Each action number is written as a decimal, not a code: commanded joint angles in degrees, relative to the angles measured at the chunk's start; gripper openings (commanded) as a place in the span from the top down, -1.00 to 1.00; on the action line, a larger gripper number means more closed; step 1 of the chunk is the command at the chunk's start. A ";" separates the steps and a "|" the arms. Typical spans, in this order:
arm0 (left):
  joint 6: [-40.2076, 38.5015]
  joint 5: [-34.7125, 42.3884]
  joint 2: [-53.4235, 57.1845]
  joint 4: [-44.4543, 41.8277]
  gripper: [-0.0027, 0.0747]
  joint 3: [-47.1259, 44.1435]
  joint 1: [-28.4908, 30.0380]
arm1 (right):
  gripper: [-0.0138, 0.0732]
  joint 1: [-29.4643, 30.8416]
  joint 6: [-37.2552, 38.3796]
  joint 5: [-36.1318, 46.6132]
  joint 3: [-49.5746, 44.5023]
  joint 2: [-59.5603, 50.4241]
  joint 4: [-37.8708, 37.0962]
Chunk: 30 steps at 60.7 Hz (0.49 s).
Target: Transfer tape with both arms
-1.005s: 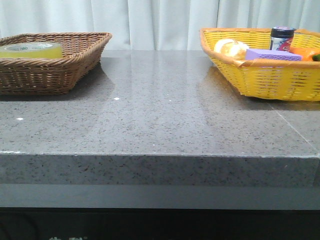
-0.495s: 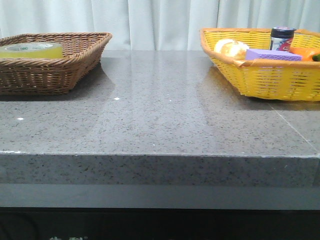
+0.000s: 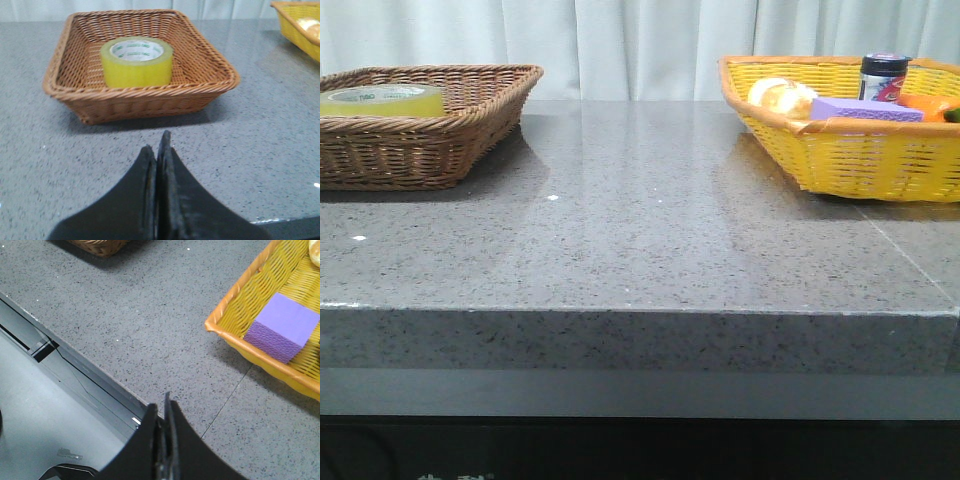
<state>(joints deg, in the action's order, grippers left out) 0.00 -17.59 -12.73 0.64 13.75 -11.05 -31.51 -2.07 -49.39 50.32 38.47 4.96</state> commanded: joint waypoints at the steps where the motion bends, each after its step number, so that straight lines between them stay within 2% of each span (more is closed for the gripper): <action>1: -0.60 9.04 4.40 3.17 0.98 -2.83 1.76 | 0.84 0.29 -0.48 3.39 1.31 -0.21 0.24; 18: -0.60 18.30 14.23 4.42 0.98 -14.32 6.24 | 0.84 0.29 -0.48 3.39 1.31 -0.21 0.24; 30: 0.74 20.13 14.23 3.06 0.98 -14.35 6.24 | 0.84 0.29 -0.48 3.32 1.31 -0.21 0.24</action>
<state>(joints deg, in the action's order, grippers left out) 0.00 -3.49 0.23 4.37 -0.17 -5.08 -31.51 -2.07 -49.39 50.32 38.47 4.96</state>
